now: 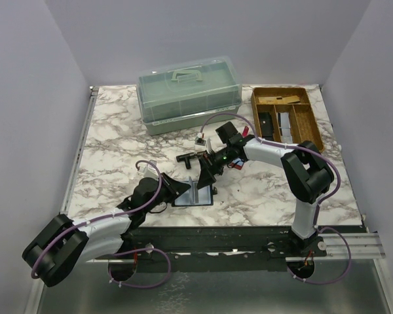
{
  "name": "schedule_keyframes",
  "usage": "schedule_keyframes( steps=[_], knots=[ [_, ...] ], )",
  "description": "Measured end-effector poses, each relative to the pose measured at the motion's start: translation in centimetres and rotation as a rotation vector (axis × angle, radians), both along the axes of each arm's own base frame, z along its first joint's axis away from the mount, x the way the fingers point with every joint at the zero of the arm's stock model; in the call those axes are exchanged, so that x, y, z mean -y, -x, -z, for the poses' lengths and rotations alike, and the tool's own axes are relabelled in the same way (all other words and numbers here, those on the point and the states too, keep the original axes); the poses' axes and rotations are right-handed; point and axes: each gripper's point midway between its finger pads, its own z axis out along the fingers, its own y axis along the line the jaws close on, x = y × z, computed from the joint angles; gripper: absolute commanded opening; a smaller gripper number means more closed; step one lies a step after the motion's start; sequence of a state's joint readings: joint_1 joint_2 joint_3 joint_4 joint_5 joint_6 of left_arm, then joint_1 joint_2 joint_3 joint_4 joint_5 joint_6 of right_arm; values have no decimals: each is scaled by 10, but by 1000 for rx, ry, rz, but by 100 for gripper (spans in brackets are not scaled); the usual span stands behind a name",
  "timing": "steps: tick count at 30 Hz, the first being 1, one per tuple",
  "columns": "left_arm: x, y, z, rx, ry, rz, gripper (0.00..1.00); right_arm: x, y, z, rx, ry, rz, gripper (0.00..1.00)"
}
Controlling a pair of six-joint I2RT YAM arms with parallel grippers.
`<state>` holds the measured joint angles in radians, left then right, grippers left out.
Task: Take the credit cards out of the card holder
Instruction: Remove the credit card from the card holder.
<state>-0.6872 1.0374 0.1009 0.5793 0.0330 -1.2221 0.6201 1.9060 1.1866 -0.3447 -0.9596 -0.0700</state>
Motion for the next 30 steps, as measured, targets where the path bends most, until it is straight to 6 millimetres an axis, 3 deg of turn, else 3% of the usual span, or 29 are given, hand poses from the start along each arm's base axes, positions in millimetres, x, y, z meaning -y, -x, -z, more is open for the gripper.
schedule_keyframes(
  steps=[11, 23, 30],
  knots=[
    [6, -2, 1, -7, 3, 17, 13, 1, -8, 7, 42, 41, 28, 100],
    [12, -6, 1, -11, 7, 33, 12, -10, 5, 12, 74, 69, -3, 100],
    [14, -5, 1, -12, 9, 39, 12, -10, -3, 15, 102, 88, 25, 100]
  ],
)
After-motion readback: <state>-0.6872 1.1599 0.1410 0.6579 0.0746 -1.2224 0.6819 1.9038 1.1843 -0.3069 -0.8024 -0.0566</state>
